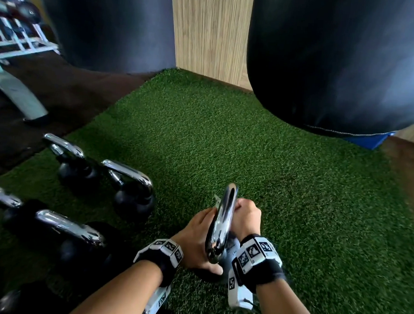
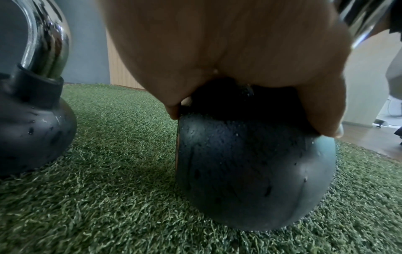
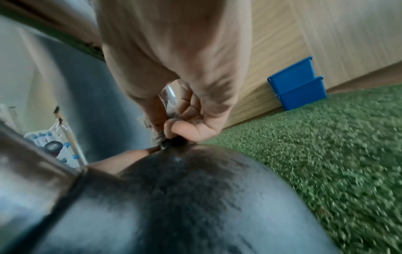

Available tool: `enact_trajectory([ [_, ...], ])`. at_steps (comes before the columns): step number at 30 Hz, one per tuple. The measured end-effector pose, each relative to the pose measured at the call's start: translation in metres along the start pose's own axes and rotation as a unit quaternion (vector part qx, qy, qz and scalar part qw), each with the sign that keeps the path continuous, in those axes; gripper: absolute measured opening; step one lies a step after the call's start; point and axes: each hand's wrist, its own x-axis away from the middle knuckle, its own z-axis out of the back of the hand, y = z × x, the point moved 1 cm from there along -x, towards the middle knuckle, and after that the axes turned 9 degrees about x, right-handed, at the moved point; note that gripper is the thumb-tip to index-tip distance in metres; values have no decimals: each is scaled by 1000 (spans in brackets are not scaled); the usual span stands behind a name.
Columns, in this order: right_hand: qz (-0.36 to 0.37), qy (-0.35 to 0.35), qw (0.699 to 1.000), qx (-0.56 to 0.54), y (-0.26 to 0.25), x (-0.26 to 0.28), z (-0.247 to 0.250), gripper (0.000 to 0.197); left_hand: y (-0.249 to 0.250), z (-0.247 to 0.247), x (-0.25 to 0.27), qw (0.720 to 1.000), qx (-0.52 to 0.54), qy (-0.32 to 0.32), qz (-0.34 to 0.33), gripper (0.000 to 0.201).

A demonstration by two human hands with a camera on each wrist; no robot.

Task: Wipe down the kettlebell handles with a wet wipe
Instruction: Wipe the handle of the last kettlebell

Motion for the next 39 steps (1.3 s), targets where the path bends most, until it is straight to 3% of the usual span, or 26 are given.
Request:
enact_trajectory([
  [4,13,-34,999,30,-7,5,8,21,1,2,0,987,128,5,98,143],
  [8,26,-76,996,33,1,20,27,17,5,26,-3,991,114,-68,32,147],
  [10,16,-131,991,-33,1,34,38,8,3,53,-12,979,146,-128,56,131],
  [11,18,-160,985,-61,-1,41,42,13,3,70,-16,976,134,-150,81,120],
  [13,61,-193,979,-18,-8,50,48,18,6,101,-26,981,102,-120,115,113],
  [15,92,-217,971,30,-15,59,52,22,14,123,-35,995,57,-36,79,114],
  [17,87,-245,966,3,-15,65,55,20,26,132,-45,1000,11,-13,1,109],
  [21,71,-327,939,-79,-13,72,61,33,42,140,-60,997,-31,-43,-59,52],
  [24,76,-272,958,-50,-18,74,55,62,44,139,-63,997,-44,-41,-40,30],
  [28,78,-117,989,48,-21,75,47,46,45,141,-63,998,-56,-11,-38,29],
  [35,118,-132,983,42,-22,77,57,33,34,126,-50,990,-74,101,-58,25],
  [39,119,-102,986,61,-11,72,68,35,25,119,-38,980,-97,174,-26,22],
])
